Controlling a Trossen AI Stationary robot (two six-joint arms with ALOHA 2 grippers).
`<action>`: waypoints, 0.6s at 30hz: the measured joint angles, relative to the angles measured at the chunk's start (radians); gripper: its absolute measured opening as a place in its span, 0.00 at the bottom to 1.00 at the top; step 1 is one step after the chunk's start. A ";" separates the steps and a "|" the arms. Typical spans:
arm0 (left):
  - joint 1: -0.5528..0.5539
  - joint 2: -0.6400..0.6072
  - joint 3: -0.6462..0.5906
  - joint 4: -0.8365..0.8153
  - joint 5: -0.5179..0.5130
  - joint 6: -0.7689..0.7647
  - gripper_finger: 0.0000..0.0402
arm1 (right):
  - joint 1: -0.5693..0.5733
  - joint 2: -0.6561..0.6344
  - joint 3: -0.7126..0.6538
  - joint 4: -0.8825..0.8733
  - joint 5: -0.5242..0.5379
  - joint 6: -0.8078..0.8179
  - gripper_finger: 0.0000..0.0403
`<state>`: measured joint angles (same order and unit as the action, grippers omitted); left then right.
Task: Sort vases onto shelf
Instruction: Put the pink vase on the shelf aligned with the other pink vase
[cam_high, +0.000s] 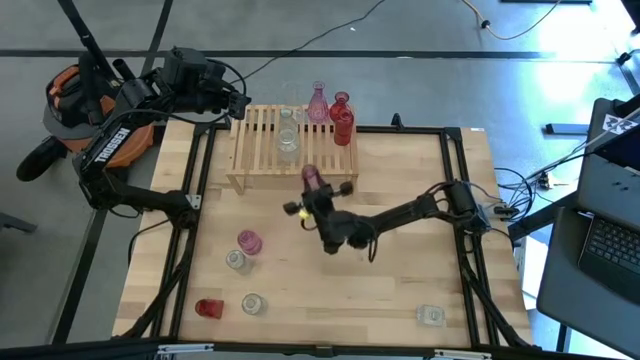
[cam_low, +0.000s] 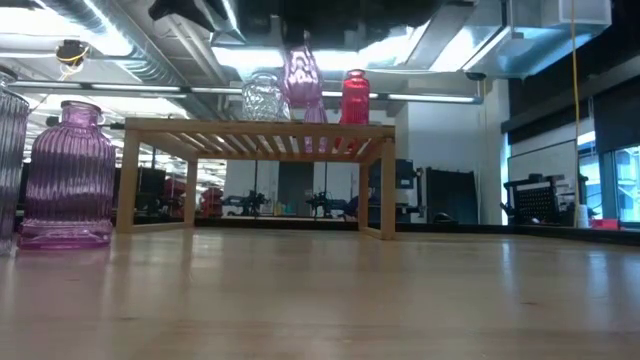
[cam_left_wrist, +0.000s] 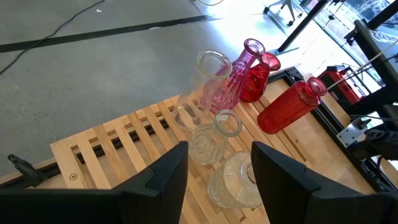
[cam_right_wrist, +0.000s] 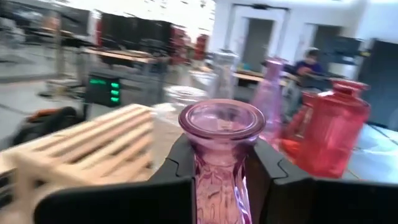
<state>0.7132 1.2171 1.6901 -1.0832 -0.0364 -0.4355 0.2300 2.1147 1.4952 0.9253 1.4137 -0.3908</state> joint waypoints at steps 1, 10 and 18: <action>0.000 0.000 0.000 0.000 0.000 0.000 0.42 | -0.013 0.000 0.000 -0.001 0.009 0.000 0.12; 0.000 0.000 0.000 0.000 0.000 0.000 0.42 | -0.129 0.000 0.000 -0.011 -0.018 -0.004 0.12; 0.000 0.000 0.000 0.000 0.000 0.000 0.42 | -0.182 0.000 0.000 -0.040 -0.018 -0.005 0.12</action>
<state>0.7131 1.2171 1.6901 -1.0833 -0.0364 -0.4355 0.0482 2.1151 1.4948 0.8853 1.3956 -0.3957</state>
